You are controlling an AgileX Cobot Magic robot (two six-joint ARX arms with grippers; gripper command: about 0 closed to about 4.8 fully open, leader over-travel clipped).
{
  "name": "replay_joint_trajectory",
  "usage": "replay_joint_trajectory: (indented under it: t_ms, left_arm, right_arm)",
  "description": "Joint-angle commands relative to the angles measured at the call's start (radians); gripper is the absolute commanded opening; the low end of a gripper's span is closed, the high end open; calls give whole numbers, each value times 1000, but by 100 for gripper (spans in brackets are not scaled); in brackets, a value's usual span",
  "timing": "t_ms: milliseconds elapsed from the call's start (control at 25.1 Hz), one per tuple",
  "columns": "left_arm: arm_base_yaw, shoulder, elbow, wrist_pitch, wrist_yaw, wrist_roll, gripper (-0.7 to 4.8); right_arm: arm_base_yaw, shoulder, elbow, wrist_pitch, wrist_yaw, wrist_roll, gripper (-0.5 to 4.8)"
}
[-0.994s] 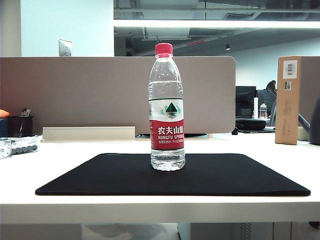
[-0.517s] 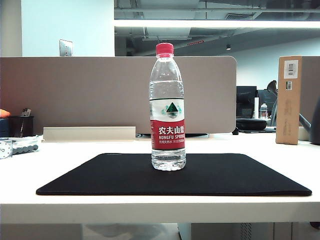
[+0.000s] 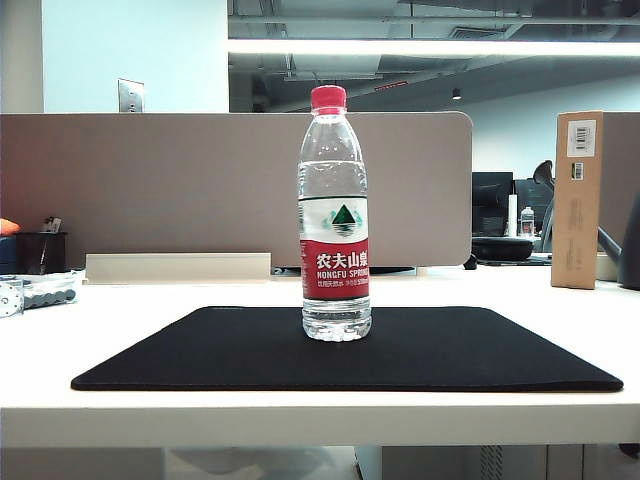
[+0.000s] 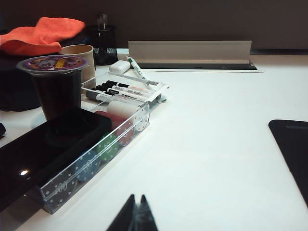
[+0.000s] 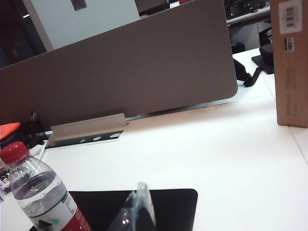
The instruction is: Stand the plastic bottle up on the black mouse pad.
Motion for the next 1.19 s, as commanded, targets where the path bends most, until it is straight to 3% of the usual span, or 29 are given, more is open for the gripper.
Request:
replay_joint_trajectory:
  t_ms: [40,358,477,676,835,1074,1193]
  left_arm:
    - [2,1,5,13,3,-3,-4]
    - [1,1,5,13,3,-3,-4]
    - [1,1,5,13,3,-3,-4]
    - [1,1,5,12,3,-3,-4]
    - [2,1,5,11,3,-3,-4]
    - [5,1,5,8,3,-3,-4]
    - [5,1,5,6,4,-3,-4]
  right_arm:
    - [-1,-3,3,10,-4,-3,-1]
    - [-2,-3,3,10,8,-22,-1]
    - [-2,-3,3,-1,39,-161,-1]
    - [3,-121,-22,-185,135,-382,-1]
    - [1,-281,-129,-230,292,-390,-1]
    - [31,-294,-291,-171,306,-383,-1]
    - [82,-294,-294,-209,378,-379,-1]
